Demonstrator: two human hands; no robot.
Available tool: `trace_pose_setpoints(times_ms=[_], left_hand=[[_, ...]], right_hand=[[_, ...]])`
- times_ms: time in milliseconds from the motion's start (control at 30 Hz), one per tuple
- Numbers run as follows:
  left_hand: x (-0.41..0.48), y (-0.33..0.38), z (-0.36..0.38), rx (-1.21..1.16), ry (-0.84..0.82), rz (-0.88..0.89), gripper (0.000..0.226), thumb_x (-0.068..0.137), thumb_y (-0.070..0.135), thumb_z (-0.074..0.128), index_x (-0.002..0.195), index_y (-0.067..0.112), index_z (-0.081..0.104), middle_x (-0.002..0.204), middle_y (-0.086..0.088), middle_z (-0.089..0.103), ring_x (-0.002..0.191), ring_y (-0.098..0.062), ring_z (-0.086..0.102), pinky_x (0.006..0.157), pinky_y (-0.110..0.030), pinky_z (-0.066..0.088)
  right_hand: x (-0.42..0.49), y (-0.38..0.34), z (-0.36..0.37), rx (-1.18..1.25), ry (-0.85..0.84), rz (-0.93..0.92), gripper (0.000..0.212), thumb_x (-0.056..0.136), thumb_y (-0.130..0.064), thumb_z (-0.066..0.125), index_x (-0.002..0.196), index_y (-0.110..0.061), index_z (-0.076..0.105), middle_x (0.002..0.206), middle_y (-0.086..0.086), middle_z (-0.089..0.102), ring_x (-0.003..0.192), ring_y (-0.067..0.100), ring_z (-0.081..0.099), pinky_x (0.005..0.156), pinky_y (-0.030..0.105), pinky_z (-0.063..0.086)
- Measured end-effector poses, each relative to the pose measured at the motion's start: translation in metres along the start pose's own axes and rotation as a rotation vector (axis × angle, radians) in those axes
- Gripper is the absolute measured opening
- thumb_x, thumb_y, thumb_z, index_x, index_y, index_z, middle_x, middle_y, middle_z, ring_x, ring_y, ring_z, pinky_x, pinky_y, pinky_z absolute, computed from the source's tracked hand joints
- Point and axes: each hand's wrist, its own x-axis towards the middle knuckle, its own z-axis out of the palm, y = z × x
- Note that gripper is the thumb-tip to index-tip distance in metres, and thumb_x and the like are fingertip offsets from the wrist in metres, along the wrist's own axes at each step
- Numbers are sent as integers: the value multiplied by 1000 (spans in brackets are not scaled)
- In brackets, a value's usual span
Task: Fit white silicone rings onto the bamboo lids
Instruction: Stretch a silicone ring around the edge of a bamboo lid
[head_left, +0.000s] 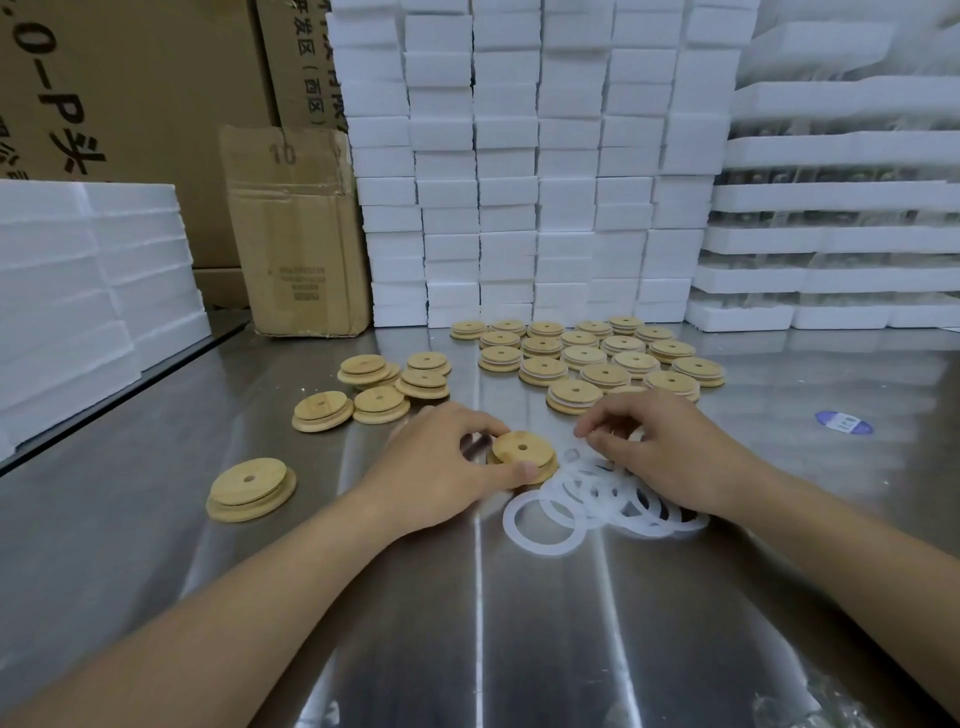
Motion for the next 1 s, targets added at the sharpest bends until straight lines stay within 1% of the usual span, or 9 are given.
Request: trace_pose_setpoints(times_ms=[167, 267, 367, 433, 533, 700, 767, 933, 1000], left_hand=[[5, 3, 1, -308, 68, -40, 55, 75, 40, 95, 123, 51, 70, 106, 16, 77, 101, 1, 70, 94, -30, 54], [13, 5, 3, -406, 112, -37, 60, 81, 11, 91, 123, 50, 71, 109, 7, 74, 79, -7, 72, 94, -40, 60], [16, 0, 4, -518, 138, 30, 62, 85, -5, 80, 122, 44, 75, 120, 0, 73, 76, -22, 74, 82, -36, 62], [16, -1, 6, -544, 138, 67, 57, 87, -2, 76, 120, 45, 77, 117, 11, 75, 78, -30, 76, 75, -35, 63], [17, -2, 8, -541, 126, 74, 55, 90, 1, 74, 124, 44, 77, 114, 19, 77, 83, -36, 76, 80, -47, 65], [16, 1, 9, -600, 90, 36, 41, 98, 6, 69, 126, 35, 78, 95, 3, 84, 85, -22, 82, 91, -47, 65], [15, 1, 11, -612, 88, 50, 38, 101, 9, 69, 130, 33, 76, 99, -1, 84, 93, -22, 82, 97, -49, 63], [11, 7, 10, -660, 28, 140, 32, 103, 26, 65, 131, 33, 76, 121, 12, 79, 114, -10, 74, 103, -47, 59], [7, 10, 11, -597, 7, 224, 35, 101, 23, 70, 134, 34, 75, 121, 14, 78, 117, -10, 72, 103, -44, 58]], right_hand=[[0, -3, -2, 69, 107, -18, 20, 98, -10, 67, 92, -27, 74, 82, -11, 69, 79, 8, 62, 69, 15, 44], [-3, -13, -1, 77, 126, -111, 20, 99, -10, 67, 93, -28, 72, 87, -15, 69, 86, 7, 64, 72, 15, 44], [-5, -24, 4, 76, 116, -200, 19, 100, -12, 67, 95, -30, 71, 93, -15, 71, 94, 9, 65, 73, 14, 44], [-6, -30, 7, 67, 123, -237, 17, 100, -16, 69, 97, -32, 72, 95, -18, 71, 95, 9, 66, 75, 15, 46], [-7, -34, 11, 49, 117, -243, 14, 99, -20, 71, 98, -33, 74, 95, -22, 70, 95, 6, 65, 79, 14, 47], [-7, -33, 20, 35, 119, -234, 14, 97, -21, 74, 96, -35, 75, 93, -20, 72, 93, 6, 66, 78, 10, 44], [-7, -31, 23, 41, 118, -243, 15, 97, -20, 75, 95, -34, 75, 92, -19, 72, 92, 7, 67, 77, 11, 45], [-5, -31, 28, 59, 139, -241, 17, 96, -20, 75, 96, -38, 75, 90, -20, 72, 89, 6, 68, 76, 13, 47], [-4, -32, 27, 77, 158, -228, 15, 96, -20, 74, 96, -35, 76, 89, -18, 73, 89, 8, 67, 76, 15, 47]])
